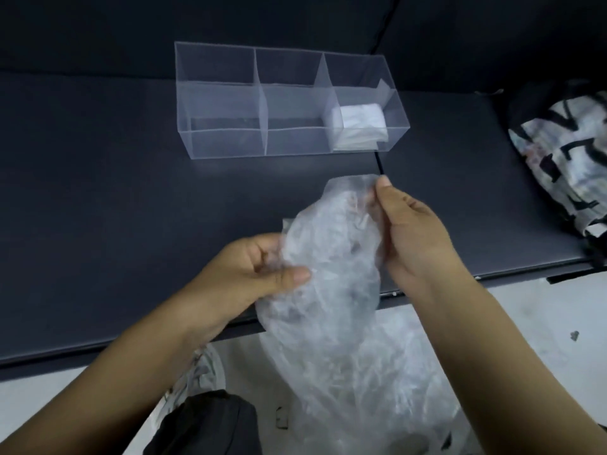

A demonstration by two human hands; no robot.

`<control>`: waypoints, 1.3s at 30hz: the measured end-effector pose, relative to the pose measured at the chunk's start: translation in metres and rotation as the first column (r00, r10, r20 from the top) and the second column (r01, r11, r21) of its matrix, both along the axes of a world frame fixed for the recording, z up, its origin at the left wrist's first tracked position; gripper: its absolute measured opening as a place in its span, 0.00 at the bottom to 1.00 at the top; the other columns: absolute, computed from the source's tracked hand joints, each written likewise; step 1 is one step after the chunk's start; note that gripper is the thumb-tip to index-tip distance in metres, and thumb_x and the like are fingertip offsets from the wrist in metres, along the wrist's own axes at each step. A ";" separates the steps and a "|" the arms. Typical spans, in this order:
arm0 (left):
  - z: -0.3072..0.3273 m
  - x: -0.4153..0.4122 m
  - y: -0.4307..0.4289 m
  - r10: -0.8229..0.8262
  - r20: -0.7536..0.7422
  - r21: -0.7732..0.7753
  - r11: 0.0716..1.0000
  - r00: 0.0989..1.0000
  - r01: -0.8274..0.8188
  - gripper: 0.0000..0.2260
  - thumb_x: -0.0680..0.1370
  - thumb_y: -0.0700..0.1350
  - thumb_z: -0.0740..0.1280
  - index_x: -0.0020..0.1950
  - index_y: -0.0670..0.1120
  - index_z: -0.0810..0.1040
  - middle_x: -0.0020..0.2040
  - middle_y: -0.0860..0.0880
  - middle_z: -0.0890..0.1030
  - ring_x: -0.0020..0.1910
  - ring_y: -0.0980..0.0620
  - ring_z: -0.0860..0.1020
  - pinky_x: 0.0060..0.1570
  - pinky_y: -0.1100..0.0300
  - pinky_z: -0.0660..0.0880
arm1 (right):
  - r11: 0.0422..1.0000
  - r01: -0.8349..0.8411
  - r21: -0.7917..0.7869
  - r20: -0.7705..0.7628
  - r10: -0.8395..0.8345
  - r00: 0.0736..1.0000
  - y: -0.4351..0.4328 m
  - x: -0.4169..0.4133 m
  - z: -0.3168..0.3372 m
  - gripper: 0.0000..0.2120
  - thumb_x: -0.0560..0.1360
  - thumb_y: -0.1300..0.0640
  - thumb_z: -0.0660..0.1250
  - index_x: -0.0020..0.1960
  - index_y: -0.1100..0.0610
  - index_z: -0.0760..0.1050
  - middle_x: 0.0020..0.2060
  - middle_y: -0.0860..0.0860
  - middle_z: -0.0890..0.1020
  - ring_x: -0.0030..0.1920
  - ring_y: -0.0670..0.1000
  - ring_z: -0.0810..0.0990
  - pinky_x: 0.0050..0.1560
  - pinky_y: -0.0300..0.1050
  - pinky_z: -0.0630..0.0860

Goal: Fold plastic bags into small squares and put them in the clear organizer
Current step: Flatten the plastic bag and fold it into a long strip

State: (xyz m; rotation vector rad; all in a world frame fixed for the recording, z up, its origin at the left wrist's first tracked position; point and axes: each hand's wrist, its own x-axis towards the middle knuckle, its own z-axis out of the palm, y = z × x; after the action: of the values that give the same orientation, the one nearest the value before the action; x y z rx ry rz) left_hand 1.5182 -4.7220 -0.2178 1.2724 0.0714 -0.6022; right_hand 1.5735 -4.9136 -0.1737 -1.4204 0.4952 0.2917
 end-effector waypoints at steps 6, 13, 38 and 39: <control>-0.018 0.006 0.030 0.431 -0.034 0.144 0.895 0.902 -0.422 0.09 0.68 0.50 0.71 0.45 0.48 0.85 0.45 0.47 0.86 0.44 0.52 0.84 0.39 0.67 0.78 | 0.902 0.070 -0.426 0.043 -0.057 0.997 -0.022 0.034 -0.040 0.07 0.77 0.53 0.68 0.41 0.55 0.76 0.33 0.49 0.79 0.31 0.46 0.76 0.33 0.40 0.74; -0.017 0.003 0.029 0.435 -0.042 0.166 0.891 0.899 -0.423 0.09 0.76 0.48 0.67 0.47 0.44 0.84 0.43 0.47 0.86 0.41 0.53 0.84 0.37 0.67 0.77 | 0.586 -0.287 -0.758 0.284 0.692 0.664 0.007 -0.012 -0.027 0.28 0.67 0.37 0.70 0.65 0.37 0.69 0.63 0.38 0.67 0.66 0.38 0.64 0.64 0.33 0.62; -0.018 0.023 0.043 0.135 0.376 0.558 0.757 0.917 -0.340 0.14 0.71 0.42 0.75 0.52 0.59 0.80 0.42 0.54 0.82 0.41 0.60 0.79 0.46 0.69 0.75 | 0.955 -0.110 -0.275 0.396 0.216 0.892 0.002 -0.003 -0.036 0.08 0.81 0.63 0.59 0.44 0.56 0.72 0.35 0.45 0.77 0.37 0.43 0.76 0.44 0.36 0.75; -0.018 0.022 0.043 0.158 0.382 0.542 0.759 0.910 -0.360 0.11 0.72 0.42 0.74 0.48 0.57 0.81 0.40 0.54 0.83 0.39 0.60 0.80 0.44 0.69 0.75 | 0.955 -0.095 -0.282 0.389 0.205 0.898 0.001 -0.003 -0.036 0.08 0.81 0.63 0.59 0.44 0.56 0.72 0.36 0.46 0.77 0.37 0.43 0.75 0.43 0.37 0.75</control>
State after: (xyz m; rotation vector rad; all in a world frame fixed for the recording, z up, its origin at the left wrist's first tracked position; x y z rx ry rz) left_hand 1.5398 -4.6786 -0.2362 1.9349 0.1867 -0.1080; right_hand 1.5702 -4.9125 -0.2101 -1.7240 0.0701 0.0419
